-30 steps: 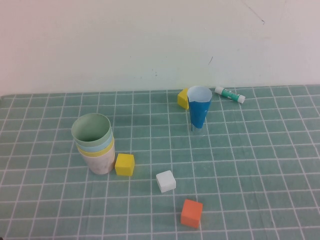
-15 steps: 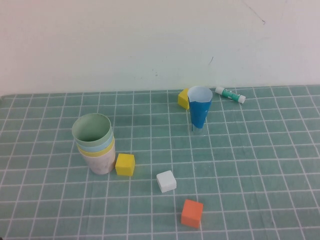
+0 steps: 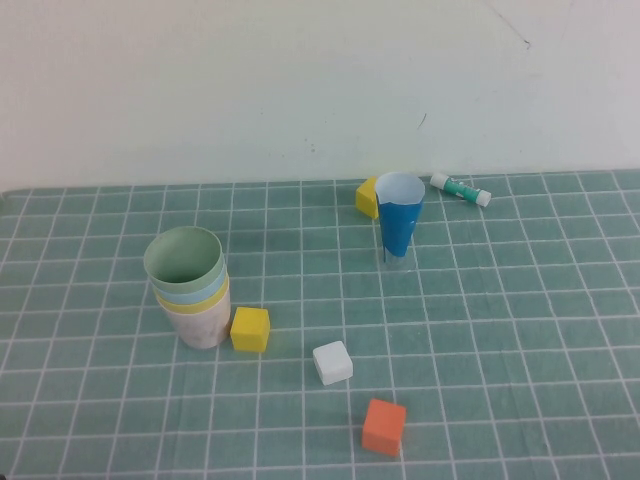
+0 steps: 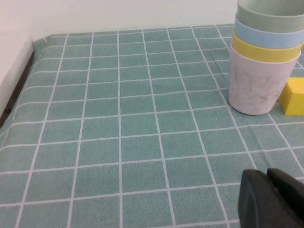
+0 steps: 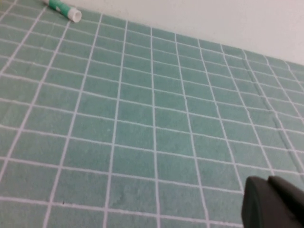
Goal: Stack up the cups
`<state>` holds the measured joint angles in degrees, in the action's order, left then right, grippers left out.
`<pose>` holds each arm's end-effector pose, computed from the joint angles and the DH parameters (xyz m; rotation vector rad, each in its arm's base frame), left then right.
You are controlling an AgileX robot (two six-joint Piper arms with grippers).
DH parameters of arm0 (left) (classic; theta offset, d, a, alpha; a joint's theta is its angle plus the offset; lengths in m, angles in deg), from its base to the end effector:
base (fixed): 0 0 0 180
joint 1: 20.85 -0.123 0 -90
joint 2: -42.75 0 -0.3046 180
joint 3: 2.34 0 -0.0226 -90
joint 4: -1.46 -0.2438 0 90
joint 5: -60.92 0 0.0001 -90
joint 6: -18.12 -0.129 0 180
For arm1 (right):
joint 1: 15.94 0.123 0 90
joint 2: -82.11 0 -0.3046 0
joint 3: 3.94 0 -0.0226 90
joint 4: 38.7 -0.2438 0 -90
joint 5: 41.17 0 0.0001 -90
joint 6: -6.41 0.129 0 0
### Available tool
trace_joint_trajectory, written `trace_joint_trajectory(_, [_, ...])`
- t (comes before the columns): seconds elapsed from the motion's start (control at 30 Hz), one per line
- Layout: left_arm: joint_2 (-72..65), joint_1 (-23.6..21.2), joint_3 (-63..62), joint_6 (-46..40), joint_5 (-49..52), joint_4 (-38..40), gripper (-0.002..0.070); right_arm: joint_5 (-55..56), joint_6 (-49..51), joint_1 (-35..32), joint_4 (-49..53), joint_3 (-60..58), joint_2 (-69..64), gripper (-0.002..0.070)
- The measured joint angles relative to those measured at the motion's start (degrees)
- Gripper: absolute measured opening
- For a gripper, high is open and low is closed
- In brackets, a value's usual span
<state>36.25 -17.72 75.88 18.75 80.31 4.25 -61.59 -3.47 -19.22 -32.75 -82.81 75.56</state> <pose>0.0629 -0.0055 0.1709 0.0094 1.8176 -0.0937 0.0623 -0.0083 0.1647 -0.1713 1.8454 -0.2615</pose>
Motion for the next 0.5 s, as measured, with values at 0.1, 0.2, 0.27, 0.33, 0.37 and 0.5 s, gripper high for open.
trace_joint_trajectory(0.1, [0.0,0.0,0.0,0.0,0.0,0.0,-0.0003,0.1,1.81,0.0,-1.13,0.0,0.0,-0.0002])
trace_joint_trajectory(0.2, [0.0,0.0,0.0,0.0,0.0,0.0,-0.0003,0.22,2.89,0.0,-1.98,0.0,0.0,-0.0002])
trace_joint_trajectory(0.27, [0.0,0.0,0.0,0.0,0.0,0.0,-0.0003,0.33,2.88,0.0,-2.0,0.0,0.0,-0.0002])
trace_joint_trajectory(0.33, [0.0,0.0,0.0,0.0,0.0,0.0,-0.0003,0.33,2.18,0.0,-2.1,0.0,0.0,-0.0002])
trace_joint_trajectory(0.37, [0.0,0.0,0.0,0.0,0.0,0.0,-0.0003,0.33,1.93,0.0,-2.1,0.0,0.0,-0.0002])
trace_joint_trajectory(0.5, [0.0,0.0,0.0,0.0,0.0,0.0,-0.0003,0.33,1.46,0.0,-2.22,0.0,0.0,-0.0002])
